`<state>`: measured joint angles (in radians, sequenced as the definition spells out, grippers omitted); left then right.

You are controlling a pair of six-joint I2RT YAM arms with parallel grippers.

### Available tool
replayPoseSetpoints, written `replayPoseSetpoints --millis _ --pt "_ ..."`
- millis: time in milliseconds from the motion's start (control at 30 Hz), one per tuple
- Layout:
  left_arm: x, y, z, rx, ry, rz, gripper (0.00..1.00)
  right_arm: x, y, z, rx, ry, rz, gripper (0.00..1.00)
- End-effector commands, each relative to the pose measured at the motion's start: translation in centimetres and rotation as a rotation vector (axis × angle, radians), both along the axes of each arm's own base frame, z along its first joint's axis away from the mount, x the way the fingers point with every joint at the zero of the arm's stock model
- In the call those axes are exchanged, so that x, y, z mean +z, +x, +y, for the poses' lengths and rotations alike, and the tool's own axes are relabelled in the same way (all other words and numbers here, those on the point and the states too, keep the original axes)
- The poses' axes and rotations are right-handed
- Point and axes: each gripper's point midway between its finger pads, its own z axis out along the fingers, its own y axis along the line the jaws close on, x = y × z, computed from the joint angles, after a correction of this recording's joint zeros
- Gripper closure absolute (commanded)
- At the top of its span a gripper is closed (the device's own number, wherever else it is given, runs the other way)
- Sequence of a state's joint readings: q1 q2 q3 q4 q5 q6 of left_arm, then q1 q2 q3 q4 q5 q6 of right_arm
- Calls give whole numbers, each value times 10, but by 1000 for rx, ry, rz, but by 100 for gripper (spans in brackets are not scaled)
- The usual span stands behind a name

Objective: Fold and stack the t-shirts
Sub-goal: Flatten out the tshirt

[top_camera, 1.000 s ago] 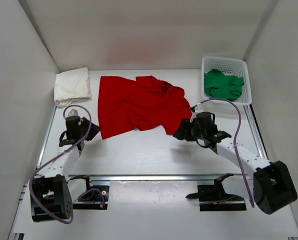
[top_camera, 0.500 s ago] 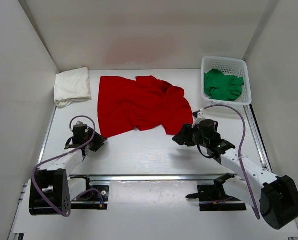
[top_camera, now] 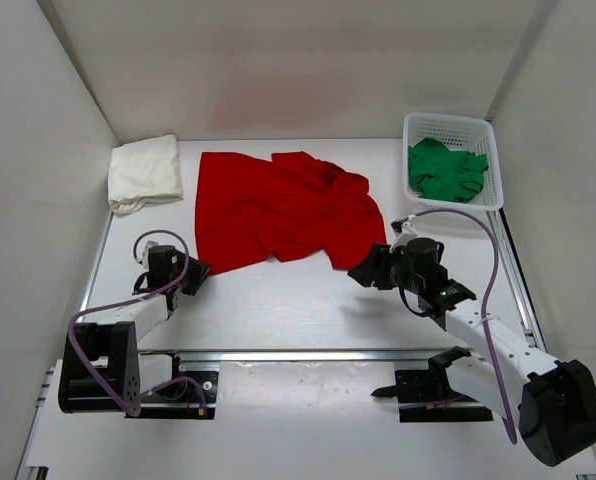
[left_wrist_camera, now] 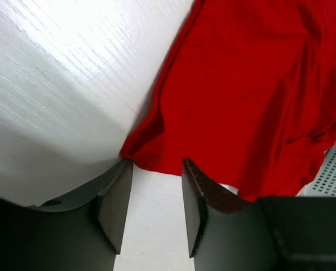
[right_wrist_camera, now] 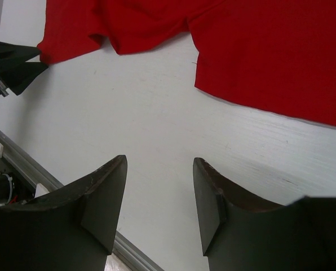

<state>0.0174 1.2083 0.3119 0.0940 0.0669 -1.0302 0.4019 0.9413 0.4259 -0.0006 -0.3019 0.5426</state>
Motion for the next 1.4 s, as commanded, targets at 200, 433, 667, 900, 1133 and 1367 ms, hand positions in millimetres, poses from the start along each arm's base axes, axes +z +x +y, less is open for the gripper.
replayPoseSetpoints --millis 200,433,667,900,1133,1367 --pt "-16 -6 15 59 65 67 66 9 9 3 10 29 -45 51" --pt "-11 0 16 36 70 37 89 -3 13 -13 -57 -5 -12 51" --pt "25 22 24 -21 173 -53 100 -45 24 -80 -322 -188 115 51" --pt "84 38 1 -170 288 -191 100 -74 29 -107 -408 -348 210 48" --pt "107 34 -4 -225 305 -248 100 -94 48 -112 -438 -403 257 48" --pt "112 36 -17 -266 259 -280 100 -103 54 -100 -425 -400 283 60"
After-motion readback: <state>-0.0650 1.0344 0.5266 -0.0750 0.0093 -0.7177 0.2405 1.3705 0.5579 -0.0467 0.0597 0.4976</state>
